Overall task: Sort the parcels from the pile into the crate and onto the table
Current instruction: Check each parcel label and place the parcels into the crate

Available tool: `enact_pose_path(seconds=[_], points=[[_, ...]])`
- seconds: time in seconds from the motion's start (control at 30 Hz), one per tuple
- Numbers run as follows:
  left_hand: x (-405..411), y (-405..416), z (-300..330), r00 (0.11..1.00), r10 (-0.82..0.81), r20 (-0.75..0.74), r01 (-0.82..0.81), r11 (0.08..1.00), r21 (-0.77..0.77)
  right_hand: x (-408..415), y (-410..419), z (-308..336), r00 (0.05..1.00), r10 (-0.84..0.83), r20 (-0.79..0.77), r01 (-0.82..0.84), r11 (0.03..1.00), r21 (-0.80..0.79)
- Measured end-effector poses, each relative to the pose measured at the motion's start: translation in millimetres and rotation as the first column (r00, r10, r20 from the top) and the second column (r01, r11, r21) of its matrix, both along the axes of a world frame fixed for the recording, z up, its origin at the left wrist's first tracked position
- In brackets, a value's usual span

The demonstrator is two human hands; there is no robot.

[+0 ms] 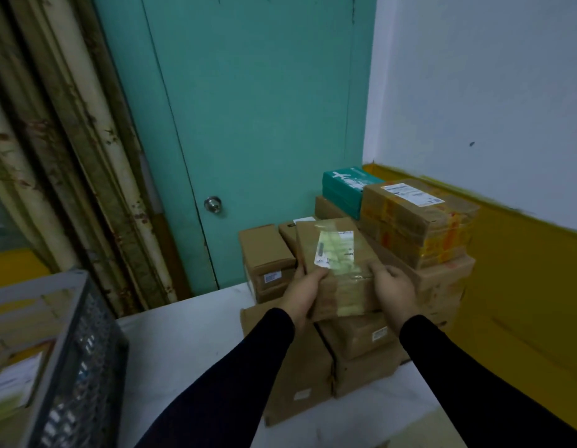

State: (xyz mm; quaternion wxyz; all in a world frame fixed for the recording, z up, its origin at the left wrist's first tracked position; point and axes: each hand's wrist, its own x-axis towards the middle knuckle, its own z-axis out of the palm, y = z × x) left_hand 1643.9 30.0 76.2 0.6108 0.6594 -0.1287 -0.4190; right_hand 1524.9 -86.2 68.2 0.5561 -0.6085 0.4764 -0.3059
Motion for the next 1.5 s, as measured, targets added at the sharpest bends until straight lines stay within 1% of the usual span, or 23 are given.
enact_pose_path(seconds=[0.07, 0.1, 0.13, 0.23, 0.3, 0.43, 0.57, 0.7, 0.83, 0.9, 1.03, 1.1, 1.23, 1.4, 1.5], points=[[12, 22, 8, 0.999, 0.001, 0.042, 0.001, 0.999, -0.034, 12, 16, 7, 0.998, 0.045, 0.032, -0.046, 0.998, 0.033], [19, 34, 11, 0.997, 0.013, 0.072, -0.011, 1.000, -0.029, 20, 24, 10, 0.995, 0.083, 0.055, -0.086, 0.994, 0.066], [24, 43, 14, 0.997, 0.030, 0.070, -0.026, 0.998, -0.053, 26, 29, 12, 0.988, 0.117, 0.098, -0.128, 0.985, 0.118], [49, 84, 16, 0.992, 0.087, 0.093, -0.080, 0.994, -0.077, 51, 58, 18, 0.933, 0.231, 0.277, -0.304, 0.916, 0.262], [62, 113, 17, 0.989, 0.107, 0.105, -0.099, 0.992, -0.084, 67, 75, 18, 0.898, 0.327, 0.296, -0.411, 0.862, 0.298], [88, 163, 15, 0.974, 0.186, 0.131, -0.171, 0.979, -0.112, 94, 101, 16, 0.819, 0.506, 0.272, -0.570, 0.776, 0.271], [103, 198, 13, 0.961, 0.258, 0.103, -0.242, 0.959, -0.146, 118, 130, 15, 0.734, 0.606, 0.306, -0.672, 0.714, 0.199], [105, 219, 13, 0.939, 0.329, 0.105, -0.309, 0.936, -0.168, 141, 156, 9, 0.698, 0.607, 0.381, -0.704, 0.677, 0.212], [104, 236, 12, 0.917, 0.376, 0.133, -0.352, 0.920, -0.173, 157, 169, 2, 0.660, 0.633, 0.406, -0.733, 0.660, 0.163], [104, 239, 11, 0.907, 0.395, 0.145, -0.371, 0.913, -0.169, 161, 172, 0, 0.629, 0.650, 0.427, -0.758, 0.635, 0.149], [105, 242, 12, 0.891, 0.424, 0.166, -0.401, 0.903, -0.154, 163, 172, 0, 0.591, 0.703, 0.395, -0.791, 0.602, 0.112], [103, 242, 12, 0.888, 0.420, 0.185, -0.398, 0.906, -0.147, 164, 169, -3, 0.586, 0.721, 0.370, -0.797, 0.596, 0.100], [101, 238, 9, 0.873, 0.446, 0.197, -0.425, 0.894, -0.140, 166, 164, -8, 0.602, 0.727, 0.330, -0.784, 0.617, 0.073], [102, 236, 8, 0.875, 0.444, 0.195, -0.420, 0.895, -0.153, 164, 160, -10, 0.587, 0.735, 0.339, -0.791, 0.609, 0.050], [104, 233, 8, 0.882, 0.432, 0.190, -0.411, 0.901, -0.140, 164, 158, -9, 0.594, 0.735, 0.328, -0.787, 0.615, 0.049]])
